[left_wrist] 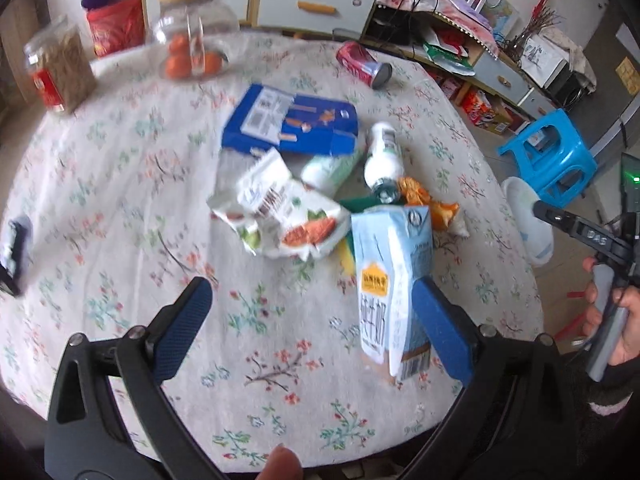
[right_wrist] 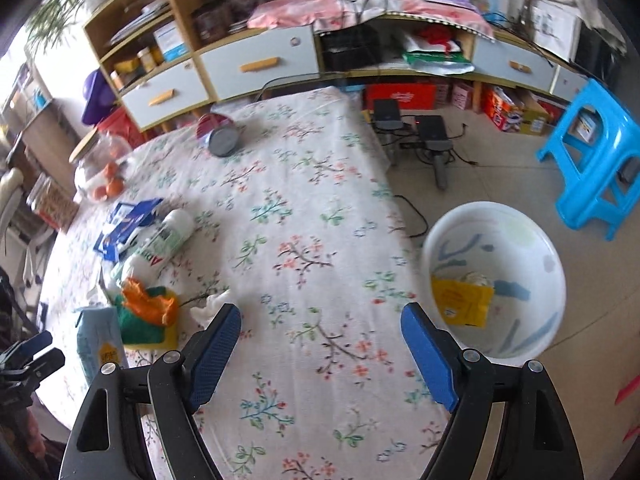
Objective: Collect trash
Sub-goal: 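Grasp the blue milk carton on the table with the left gripper, then grasp the orange peel with the right gripper while the left gripper holds the carton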
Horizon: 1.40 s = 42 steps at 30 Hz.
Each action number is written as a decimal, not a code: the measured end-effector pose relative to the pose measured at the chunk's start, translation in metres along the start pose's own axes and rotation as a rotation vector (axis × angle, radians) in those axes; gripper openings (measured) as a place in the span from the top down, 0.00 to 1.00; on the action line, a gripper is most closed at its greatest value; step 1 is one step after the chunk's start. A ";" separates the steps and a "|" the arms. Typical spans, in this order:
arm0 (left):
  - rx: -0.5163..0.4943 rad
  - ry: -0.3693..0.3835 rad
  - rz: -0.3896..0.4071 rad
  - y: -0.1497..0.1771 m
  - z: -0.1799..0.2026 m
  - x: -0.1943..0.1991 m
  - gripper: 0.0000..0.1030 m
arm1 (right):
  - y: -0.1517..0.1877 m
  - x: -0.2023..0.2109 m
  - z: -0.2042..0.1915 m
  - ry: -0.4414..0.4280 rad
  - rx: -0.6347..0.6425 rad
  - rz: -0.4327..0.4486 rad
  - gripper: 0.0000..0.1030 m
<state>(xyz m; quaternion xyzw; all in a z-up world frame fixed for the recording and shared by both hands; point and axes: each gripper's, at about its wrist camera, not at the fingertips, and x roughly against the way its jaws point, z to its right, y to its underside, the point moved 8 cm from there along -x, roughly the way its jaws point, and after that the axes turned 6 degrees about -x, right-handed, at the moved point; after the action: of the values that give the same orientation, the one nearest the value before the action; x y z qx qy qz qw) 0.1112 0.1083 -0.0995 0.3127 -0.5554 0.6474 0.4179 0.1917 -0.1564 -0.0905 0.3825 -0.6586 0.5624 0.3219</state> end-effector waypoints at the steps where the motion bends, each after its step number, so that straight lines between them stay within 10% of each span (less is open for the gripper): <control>1: 0.010 0.023 -0.004 0.002 0.001 -0.001 0.03 | 0.000 -0.002 -0.002 0.001 0.001 -0.004 0.19; 11: -0.030 0.118 -0.080 0.008 0.051 -0.037 0.20 | 0.002 -0.018 -0.011 -0.005 -0.037 -0.039 0.19; 16: -0.002 0.125 -0.096 0.008 0.047 -0.040 0.64 | 0.005 -0.022 -0.028 -0.020 -0.013 -0.048 0.19; 26: 0.057 0.076 0.069 0.001 -0.004 0.012 0.65 | 0.020 -0.036 -0.101 -0.123 0.119 -0.086 0.19; 42: 0.120 0.082 0.059 0.004 -0.030 0.012 0.65 | 0.031 -0.073 -0.145 -0.158 0.161 -0.158 0.19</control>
<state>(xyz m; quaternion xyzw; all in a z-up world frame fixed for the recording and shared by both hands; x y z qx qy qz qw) 0.1043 0.1397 -0.0966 0.2939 -0.5068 0.7039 0.4017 0.2002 -0.0003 -0.1453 0.5009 -0.6023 0.5546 0.2807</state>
